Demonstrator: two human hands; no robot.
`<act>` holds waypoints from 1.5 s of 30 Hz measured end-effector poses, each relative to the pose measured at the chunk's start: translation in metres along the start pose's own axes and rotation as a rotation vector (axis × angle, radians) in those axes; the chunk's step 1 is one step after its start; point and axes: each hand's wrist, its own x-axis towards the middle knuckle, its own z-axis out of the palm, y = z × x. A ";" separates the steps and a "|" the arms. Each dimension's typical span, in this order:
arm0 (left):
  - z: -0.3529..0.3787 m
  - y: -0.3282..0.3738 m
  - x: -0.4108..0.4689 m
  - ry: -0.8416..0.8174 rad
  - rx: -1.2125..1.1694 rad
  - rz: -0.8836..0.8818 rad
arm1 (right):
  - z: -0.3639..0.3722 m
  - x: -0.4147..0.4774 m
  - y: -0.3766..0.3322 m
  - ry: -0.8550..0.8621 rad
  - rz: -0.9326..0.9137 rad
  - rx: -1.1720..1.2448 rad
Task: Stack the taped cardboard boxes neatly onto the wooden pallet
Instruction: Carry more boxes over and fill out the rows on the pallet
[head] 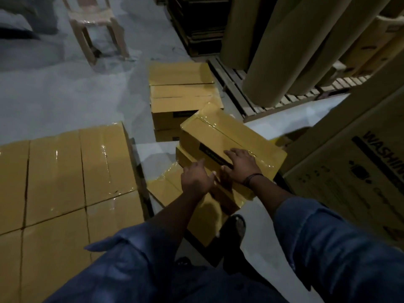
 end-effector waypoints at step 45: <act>0.143 0.092 0.162 0.161 -0.187 -0.560 | 0.018 0.204 0.188 -0.036 -0.450 -0.217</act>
